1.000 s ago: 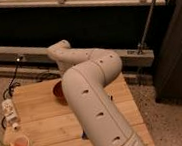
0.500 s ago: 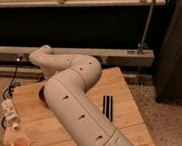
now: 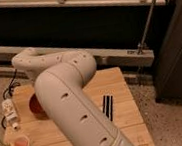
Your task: Drag the ceramic bowl in a circle
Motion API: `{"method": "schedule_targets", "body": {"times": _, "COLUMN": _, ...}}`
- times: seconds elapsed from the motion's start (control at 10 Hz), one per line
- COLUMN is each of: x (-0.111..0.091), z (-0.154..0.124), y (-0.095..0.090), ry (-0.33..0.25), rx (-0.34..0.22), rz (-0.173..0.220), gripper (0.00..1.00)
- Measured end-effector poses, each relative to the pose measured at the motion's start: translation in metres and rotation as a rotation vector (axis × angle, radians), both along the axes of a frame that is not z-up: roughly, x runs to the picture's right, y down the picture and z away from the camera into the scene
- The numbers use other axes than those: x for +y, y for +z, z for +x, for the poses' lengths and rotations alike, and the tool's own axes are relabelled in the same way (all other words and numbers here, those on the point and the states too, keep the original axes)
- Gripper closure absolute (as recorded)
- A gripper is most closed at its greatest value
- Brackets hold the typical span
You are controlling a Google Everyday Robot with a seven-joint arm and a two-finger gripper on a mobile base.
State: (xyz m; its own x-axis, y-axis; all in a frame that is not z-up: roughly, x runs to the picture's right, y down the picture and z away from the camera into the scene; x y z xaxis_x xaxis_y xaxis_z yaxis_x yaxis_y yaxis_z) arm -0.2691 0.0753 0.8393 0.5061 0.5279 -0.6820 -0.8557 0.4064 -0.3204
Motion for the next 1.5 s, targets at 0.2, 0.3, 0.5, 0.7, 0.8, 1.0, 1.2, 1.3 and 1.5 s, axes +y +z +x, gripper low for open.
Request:
{"method": "schedule_targets", "body": {"times": 0.2, "x": 0.035, "z": 0.016, "y": -0.032, "ry": -0.087, "rx": -0.056, "rz": -0.039, "gripper": 1.00}}
{"method": "schedule_targets", "body": {"times": 0.3, "x": 0.053, "z": 0.031, "y": -0.045, "ry": -0.125, "rx": -0.064, "rz": -0.065, "gripper": 1.00}}
{"method": "schedule_targets", "body": {"times": 0.5, "x": 0.082, "z": 0.062, "y": -0.062, "ry": -0.179, "rx": -0.059, "rz": -0.111, "gripper": 1.00}}
{"method": "schedule_targets", "body": {"times": 0.7, "x": 0.092, "z": 0.090, "y": -0.064, "ry": -0.188, "rx": -0.024, "rz": -0.136, "gripper": 1.00}}
{"method": "schedule_targets", "body": {"times": 0.8, "x": 0.092, "z": 0.108, "y": -0.061, "ry": -0.178, "rx": 0.012, "rz": -0.141, "gripper": 1.00}}
{"method": "schedule_targets", "body": {"times": 1.0, "x": 0.083, "z": 0.141, "y": -0.050, "ry": -0.133, "rx": 0.089, "rz": -0.134, "gripper": 1.00}}
{"method": "schedule_targets", "body": {"times": 1.2, "x": 0.069, "z": 0.176, "y": -0.031, "ry": -0.029, "rx": 0.178, "rz": -0.125, "gripper": 1.00}}
{"method": "schedule_targets", "body": {"times": 1.3, "x": 0.061, "z": 0.188, "y": -0.021, "ry": 0.041, "rx": 0.208, "rz": -0.125, "gripper": 1.00}}
{"method": "schedule_targets", "body": {"times": 1.5, "x": 0.039, "z": 0.205, "y": 0.002, "ry": 0.166, "rx": 0.261, "rz": -0.116, "gripper": 1.00}}
